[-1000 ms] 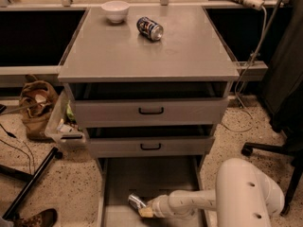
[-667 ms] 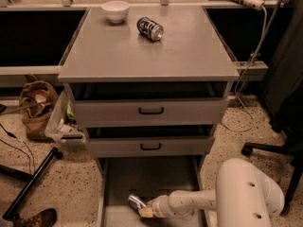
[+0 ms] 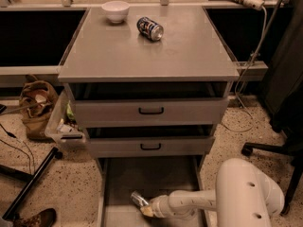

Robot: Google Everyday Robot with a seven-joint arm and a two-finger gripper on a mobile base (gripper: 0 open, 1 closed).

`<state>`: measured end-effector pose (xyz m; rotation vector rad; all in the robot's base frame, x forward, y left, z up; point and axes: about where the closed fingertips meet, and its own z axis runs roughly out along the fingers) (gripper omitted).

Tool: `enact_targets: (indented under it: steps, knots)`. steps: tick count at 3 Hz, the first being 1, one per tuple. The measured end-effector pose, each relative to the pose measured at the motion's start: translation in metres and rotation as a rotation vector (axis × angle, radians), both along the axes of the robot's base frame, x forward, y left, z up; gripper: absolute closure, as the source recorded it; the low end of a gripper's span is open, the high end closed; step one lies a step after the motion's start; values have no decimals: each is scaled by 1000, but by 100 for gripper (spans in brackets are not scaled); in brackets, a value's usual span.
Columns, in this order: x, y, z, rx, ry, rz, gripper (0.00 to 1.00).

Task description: Place redbull can into bottom drawer

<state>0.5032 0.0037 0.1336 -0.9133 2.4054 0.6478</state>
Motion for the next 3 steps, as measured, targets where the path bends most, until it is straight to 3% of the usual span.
enact_targets:
  steps: [1, 2, 3]
  knots:
    - [0, 0, 0, 0, 0, 0, 12]
    - [0, 0, 0, 0, 0, 0, 0]
    - [0, 0, 0, 0, 0, 0, 0]
